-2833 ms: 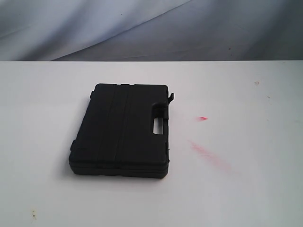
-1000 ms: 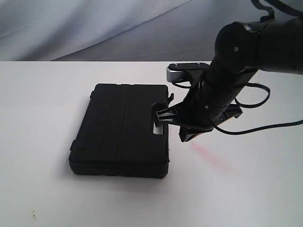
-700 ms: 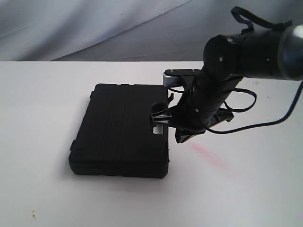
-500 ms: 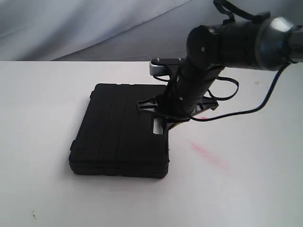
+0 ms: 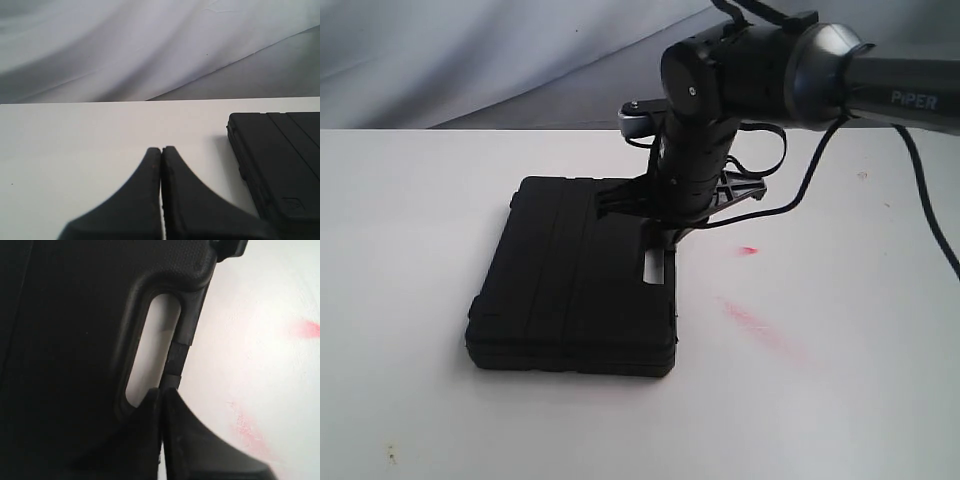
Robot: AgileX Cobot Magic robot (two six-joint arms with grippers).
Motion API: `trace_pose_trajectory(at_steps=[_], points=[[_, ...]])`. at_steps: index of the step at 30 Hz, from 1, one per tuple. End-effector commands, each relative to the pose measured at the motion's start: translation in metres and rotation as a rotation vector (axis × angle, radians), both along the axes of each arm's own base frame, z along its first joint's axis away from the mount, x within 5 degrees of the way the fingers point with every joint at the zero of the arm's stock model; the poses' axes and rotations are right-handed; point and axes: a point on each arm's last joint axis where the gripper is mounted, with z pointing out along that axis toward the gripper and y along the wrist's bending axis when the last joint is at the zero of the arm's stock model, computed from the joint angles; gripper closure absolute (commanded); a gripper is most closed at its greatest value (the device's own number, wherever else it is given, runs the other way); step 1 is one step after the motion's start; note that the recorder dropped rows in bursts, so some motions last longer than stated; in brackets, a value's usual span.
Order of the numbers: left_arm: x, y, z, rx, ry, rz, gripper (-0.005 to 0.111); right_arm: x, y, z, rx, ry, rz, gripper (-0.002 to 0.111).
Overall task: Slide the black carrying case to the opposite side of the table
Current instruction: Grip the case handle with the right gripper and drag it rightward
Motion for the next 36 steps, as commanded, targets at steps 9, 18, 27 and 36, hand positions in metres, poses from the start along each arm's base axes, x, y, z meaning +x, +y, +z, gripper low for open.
trace_pose_trajectory(at_steps=[9,18,27,36], points=[[0.000,0.000,-0.001,-0.003,-0.007,0.001,0.107,0.008,0.006,-0.010,0.048,-0.043,-0.154,0.108],[0.000,0.000,-0.001,-0.003,-0.007,0.001,0.107,0.011,0.004,-0.009,0.029,-0.083,-0.147,0.088],[0.000,0.000,-0.001,-0.003,-0.007,0.001,0.107,0.014,0.009,-0.012,0.063,-0.110,-0.135,0.066],[0.000,0.000,-0.001,-0.003,-0.007,0.001,0.107,0.017,0.012,-0.034,0.049,-0.085,-0.154,0.066]])
